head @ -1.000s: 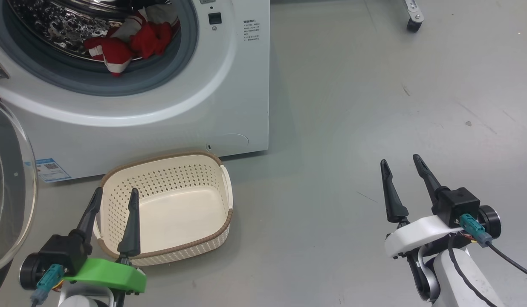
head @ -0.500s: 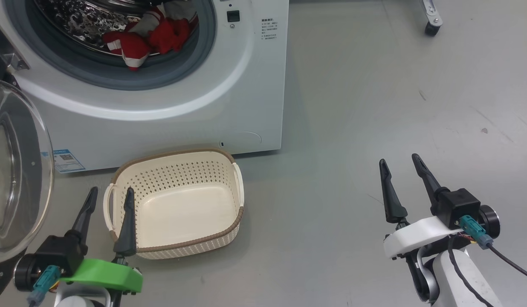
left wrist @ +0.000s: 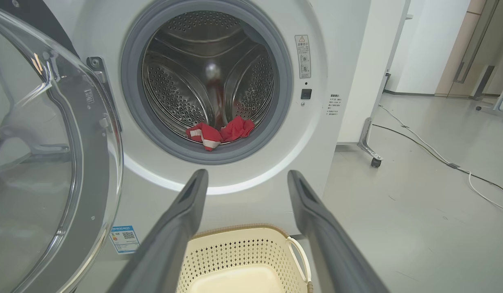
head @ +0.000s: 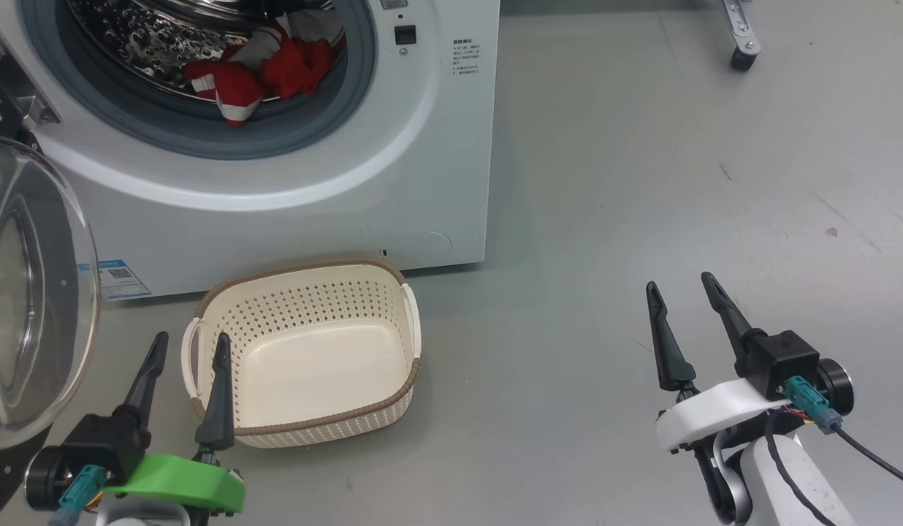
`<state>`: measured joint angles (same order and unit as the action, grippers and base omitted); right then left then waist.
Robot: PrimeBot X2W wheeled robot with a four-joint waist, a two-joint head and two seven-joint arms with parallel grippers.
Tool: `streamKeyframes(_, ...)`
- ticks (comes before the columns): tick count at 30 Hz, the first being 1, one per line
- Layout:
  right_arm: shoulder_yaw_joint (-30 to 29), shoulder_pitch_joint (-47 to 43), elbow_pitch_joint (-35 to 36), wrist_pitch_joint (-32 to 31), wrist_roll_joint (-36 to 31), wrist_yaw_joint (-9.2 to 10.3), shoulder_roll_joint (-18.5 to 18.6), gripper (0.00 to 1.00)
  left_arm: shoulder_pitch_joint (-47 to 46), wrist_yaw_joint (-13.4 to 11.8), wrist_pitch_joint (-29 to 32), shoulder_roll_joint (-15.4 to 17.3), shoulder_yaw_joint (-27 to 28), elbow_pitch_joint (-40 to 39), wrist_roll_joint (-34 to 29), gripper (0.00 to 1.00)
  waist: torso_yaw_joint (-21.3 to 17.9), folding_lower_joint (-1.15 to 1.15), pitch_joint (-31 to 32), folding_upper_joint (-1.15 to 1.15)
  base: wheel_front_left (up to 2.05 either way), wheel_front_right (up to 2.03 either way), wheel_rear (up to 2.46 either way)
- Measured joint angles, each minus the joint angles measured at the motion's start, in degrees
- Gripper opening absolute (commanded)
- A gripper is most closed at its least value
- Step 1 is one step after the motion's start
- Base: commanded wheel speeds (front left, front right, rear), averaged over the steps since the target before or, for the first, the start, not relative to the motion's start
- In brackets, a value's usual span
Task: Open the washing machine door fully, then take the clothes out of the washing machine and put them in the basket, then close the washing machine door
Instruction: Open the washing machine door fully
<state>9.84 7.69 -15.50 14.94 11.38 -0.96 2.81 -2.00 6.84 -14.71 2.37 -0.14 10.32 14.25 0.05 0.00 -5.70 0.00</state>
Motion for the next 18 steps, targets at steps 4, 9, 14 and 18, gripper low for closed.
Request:
streamKeyframes(4, 0.0, 0.0, 0.0, 0.0, 0.0, -0.14, 0.0, 1.00, 0.3, 0.0, 0.0, 0.0, -0.1, 0.0, -0.4, 1.00, 0.1, 0.00, 0.3, 0.00, 0.00, 0.00, 0.00)
streamKeyframes(9, 0.0, -0.2, 0.0, 0.0, 0.0, -0.14, 0.0, 1.00, 1.0, 0.0, 0.0, 0.0, 0.0, -0.2, -0.8, 1.00, 0.2, 0.00, 0.6, 0.00, 0.00, 0.00, 0.00)
streamKeyframes(14, 0.1, -0.9, 0.0, 0.0, 0.0, -0.14, 0.0, 1.00, 1.1, 0.0, 0.0, 0.0, 0.1, -0.5, -0.8, 1.00, 0.3, 0.00, 0.7, 0.00, 0.00, 0.00, 0.00)
streamKeyframes(18, 0.1, -1.1, -0.1, 0.0, 0.0, -0.14, 0.0, 1.00, 1.1, 0.0, 0.0, 0.0, 0.1, -0.4, -0.7, 1.00, 0.4, 0.00, 0.7, 0.00, 0.09, -0.09, 0.00)
